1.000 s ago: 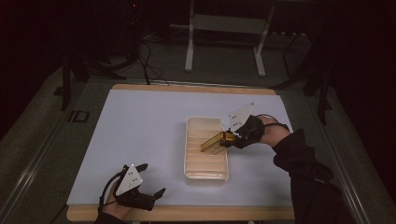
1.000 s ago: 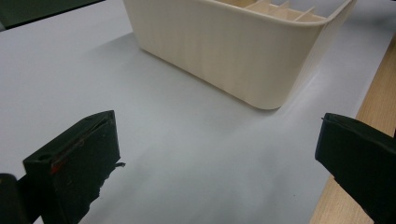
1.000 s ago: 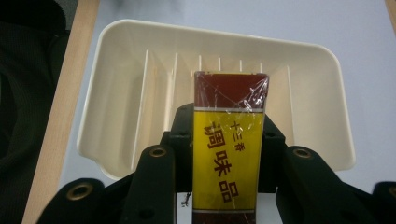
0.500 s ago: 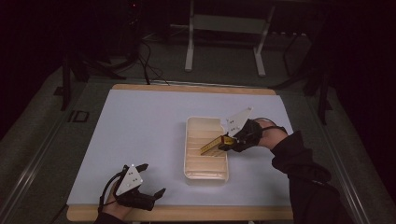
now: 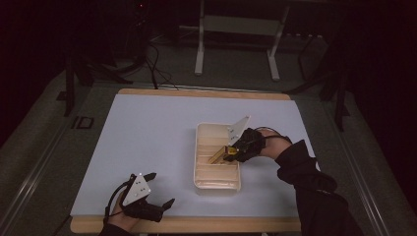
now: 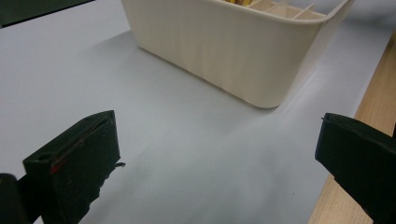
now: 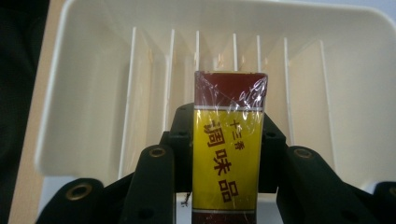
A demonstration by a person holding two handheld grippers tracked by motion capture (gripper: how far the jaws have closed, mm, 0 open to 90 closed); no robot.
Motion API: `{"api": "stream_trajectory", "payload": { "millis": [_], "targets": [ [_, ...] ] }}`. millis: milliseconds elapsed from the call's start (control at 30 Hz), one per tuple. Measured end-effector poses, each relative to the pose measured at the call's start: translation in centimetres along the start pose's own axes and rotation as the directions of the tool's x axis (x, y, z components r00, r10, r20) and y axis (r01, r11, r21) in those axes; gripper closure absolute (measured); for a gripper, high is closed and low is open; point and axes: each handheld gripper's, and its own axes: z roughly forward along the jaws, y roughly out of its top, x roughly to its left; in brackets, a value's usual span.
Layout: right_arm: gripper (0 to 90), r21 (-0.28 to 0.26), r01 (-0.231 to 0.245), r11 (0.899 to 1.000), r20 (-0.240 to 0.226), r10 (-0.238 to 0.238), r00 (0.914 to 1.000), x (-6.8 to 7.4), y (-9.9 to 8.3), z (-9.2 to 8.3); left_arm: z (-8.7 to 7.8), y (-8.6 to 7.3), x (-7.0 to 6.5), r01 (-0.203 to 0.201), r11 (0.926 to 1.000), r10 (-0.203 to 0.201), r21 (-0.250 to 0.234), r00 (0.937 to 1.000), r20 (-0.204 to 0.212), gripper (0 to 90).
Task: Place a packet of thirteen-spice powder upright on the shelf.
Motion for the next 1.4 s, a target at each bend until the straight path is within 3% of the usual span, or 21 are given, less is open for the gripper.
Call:
{"api": "stream_trajectory", "payload": {
  "millis": [133, 500, 667, 800, 933, 1100, 1333, 1400],
  "targets": [
    [67.3, 0.033, -0.006, 0.999, -0.012, 0.007, 0.9999, -0.1, 0.5, 1.3, 0.0, 0.0, 0.0, 0.003, 1.0000, -0.003, -0.003, 1.0000, -0.001, 0.0],
    [66.5, -0.058, -0.060, 0.997, -0.033, 0.058, 0.9977, -0.5, 1.5, 3.4, 0.0, 0.0, -0.1, 0.000, 1.0000, 0.000, -0.003, 1.0000, 0.002, 0.0],
    [65.7, -0.049, -0.060, 0.997, -0.027, 0.059, 0.9979, -0.5, 1.9, 3.8, -0.1, 0.0, 0.0, 0.002, 1.0000, -0.002, -0.004, 1.0000, 0.003, 0.0],
    [57.9, -0.030, -0.068, 0.997, -0.021, 0.067, 0.9975, -0.5, 1.9, 3.5, -0.1, 0.0, 0.0, 0.001, 1.0000, -0.001, -0.005, 1.0000, 0.003, 0.0],
    [52.9, -0.059, -0.078, 0.995, 0.005, 0.079, 0.9969, -0.6, 1.8, 2.4, 0.0, 0.0, 0.0, 0.001, 1.0000, -0.001, -0.003, 1.0000, 0.003, 0.0],
    [36.5, -0.096, -0.126, 0.987, 0.037, 0.130, 0.9908, -0.7, 1.4, 0.9, 0.0, 0.0, -0.1, 0.000, 1.0000, 0.000, -0.002, 1.0000, 0.000, 0.0],
    [14.7, -0.113, -0.208, 0.972, 0.090, 0.218, 0.9718, -1.0, 0.2, -0.5, 0.1, 0.0, 0.0, 0.000, 1.0000, 0.000, 0.000, 1.0000, 0.000, 0.0],
    [13.1, -0.137, -0.243, 0.960, 0.090, 0.256, 0.9624, -1.1, -0.3, -0.8, 0.1, 0.0, -0.1, -0.001, 1.0000, 0.001, 0.001, 1.0000, 0.001, 0.0]
  ]
}}
